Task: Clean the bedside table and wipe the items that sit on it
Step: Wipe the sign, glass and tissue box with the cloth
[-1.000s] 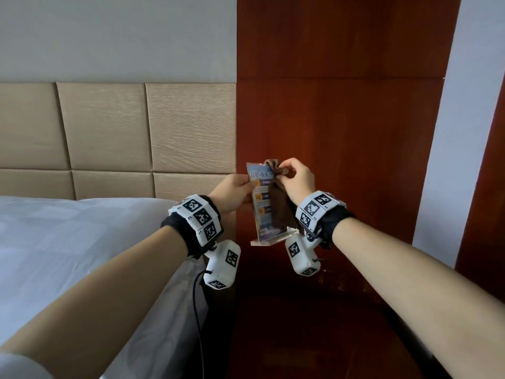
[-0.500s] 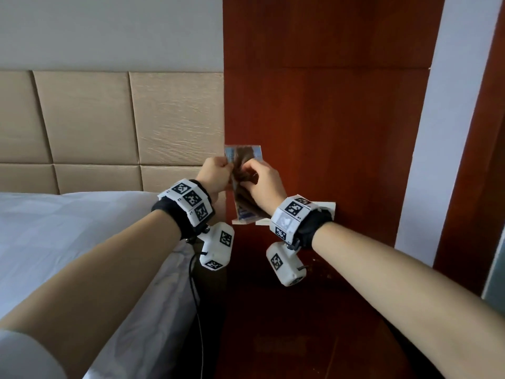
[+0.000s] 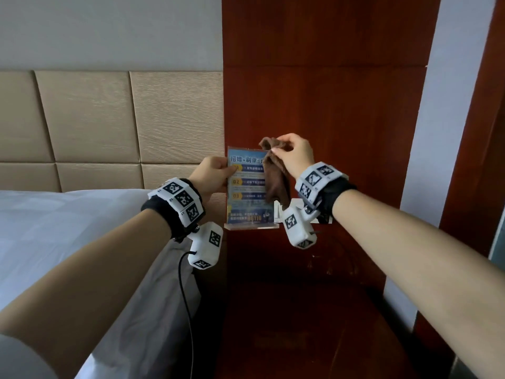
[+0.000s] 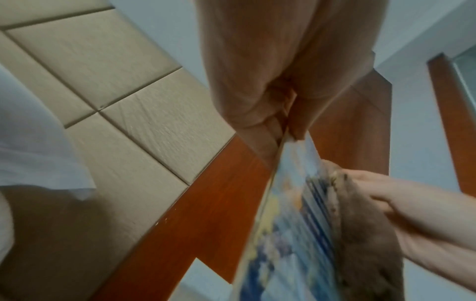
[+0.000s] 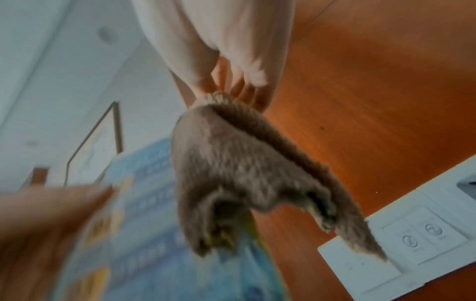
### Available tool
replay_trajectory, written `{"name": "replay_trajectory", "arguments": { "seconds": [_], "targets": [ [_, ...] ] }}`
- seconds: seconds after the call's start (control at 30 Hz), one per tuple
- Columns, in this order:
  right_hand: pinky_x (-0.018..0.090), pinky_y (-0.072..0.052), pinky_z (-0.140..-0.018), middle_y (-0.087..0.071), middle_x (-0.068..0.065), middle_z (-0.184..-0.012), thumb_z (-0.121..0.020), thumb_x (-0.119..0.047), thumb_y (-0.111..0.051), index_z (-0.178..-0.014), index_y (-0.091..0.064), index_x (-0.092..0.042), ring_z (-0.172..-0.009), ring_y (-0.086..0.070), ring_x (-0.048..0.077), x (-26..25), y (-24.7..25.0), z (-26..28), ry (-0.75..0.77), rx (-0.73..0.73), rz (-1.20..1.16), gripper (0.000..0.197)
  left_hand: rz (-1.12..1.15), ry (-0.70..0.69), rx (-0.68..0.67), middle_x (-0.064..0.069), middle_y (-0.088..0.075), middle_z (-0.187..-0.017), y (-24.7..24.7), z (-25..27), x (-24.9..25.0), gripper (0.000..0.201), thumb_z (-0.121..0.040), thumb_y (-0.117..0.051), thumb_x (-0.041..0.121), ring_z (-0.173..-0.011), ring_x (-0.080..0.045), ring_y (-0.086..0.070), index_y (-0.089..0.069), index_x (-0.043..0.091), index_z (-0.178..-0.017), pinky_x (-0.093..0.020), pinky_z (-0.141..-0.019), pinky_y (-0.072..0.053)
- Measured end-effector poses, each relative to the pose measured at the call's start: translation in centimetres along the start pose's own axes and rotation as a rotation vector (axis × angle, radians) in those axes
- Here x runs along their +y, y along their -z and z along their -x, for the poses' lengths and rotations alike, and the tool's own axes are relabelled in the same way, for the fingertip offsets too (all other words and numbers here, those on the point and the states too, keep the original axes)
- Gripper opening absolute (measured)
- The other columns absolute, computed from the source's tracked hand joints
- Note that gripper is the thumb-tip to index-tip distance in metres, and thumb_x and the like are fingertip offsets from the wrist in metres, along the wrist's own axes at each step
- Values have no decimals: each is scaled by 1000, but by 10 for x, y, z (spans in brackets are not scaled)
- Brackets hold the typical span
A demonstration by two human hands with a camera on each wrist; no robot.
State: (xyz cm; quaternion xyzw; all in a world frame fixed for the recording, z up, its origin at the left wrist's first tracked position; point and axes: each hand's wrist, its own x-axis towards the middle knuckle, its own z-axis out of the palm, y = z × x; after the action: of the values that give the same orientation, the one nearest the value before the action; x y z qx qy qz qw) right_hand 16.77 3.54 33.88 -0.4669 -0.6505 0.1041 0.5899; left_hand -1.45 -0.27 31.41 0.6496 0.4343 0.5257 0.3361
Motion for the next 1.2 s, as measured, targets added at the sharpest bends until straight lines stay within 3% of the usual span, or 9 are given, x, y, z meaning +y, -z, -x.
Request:
{"name": "replay_trajectory", "arguments": {
  "seconds": [0.1,0.2,0.27,0.33,0.53,0.67,0.83,1.07,1.2],
  "targets": [
    [36,-49,-96,-67,12,-114,-84,-14,-67,-112,-65,-4,-105,-62,22,3,2,-5,-74,-94,-84,30,73,-14,11,-6,-66,-87,-2,2,-2,20,-98,-43,8,-77,-17,-66,-60,11,-88,-26,-65,-59],
    [43,-52,-94,-69,14,-105,-85,-15,-66,-101,-68,-6,-103,-65,28,16,-2,-1,-153,-166,-176,19,103,-42,47,-5,-66,-83,0,1,-3,22,-98,-43,7,-62,-5,-68,-60,13,-85,-22,-61,-58],
    [37,-55,-81,-67,10,-93,-87,-11,-63,-87,-66,-13,-92,-65,26,21,-2,5,-228,-209,-315,3,91,-56,61,-5,-65,-83,2,0,-3,21,-97,-44,7,-57,-2,-67,-61,11,-86,-22,-59,-57],
    [26,-51,-69,-64,3,-84,-89,-6,-59,-82,-63,-15,-80,-62,17,24,-2,14,-276,-243,-403,12,108,-62,74,-5,-65,-83,2,-1,-2,17,-97,-44,7,-56,-1,-67,-61,6,-95,-21,-57,-56],
    [43,-47,-100,-63,4,-88,-90,-2,-56,-115,-60,4,-97,-59,25,34,-12,41,-321,-345,-399,26,155,-76,176,-1,-65,-81,5,-6,7,16,-98,-44,9,-55,0,-66,-59,8,-103,-21,-56,-57],
    [43,-46,-100,-64,8,-96,-90,-5,-58,-115,-61,1,-100,-58,25,23,-3,31,-301,-253,-458,26,146,-30,85,-4,-65,-81,3,0,0,18,-97,-45,9,-60,-7,-68,-61,10,-89,-21,-55,-57],
    [39,-49,-98,-65,11,-103,-88,-6,-60,-112,-63,-3,-105,-62,28,14,8,13,-271,-176,-459,24,93,-23,72,-7,-65,-82,-5,0,-8,20,-97,-46,10,-73,-18,-64,-60,12,-82,-33,-70,-56],
    [44,-48,-100,-66,7,-98,-88,-8,-62,-90,-66,-18,-105,-62,29,26,-3,27,-236,-276,-347,11,194,-32,190,-2,-65,-85,-4,-10,-1,22,-97,-46,13,-73,-14,-64,-58,3,-113,-30,-68,-56],
    [40,-45,-102,-65,3,-94,-88,-4,-59,-107,-64,-2,-103,-59,26,36,-5,40,-193,-394,-284,20,265,-40,219,-3,-66,-88,3,-16,0,19,-98,-45,12,-73,-13,-65,-59,5,-108,-33,-73,-56]
  ]
}}
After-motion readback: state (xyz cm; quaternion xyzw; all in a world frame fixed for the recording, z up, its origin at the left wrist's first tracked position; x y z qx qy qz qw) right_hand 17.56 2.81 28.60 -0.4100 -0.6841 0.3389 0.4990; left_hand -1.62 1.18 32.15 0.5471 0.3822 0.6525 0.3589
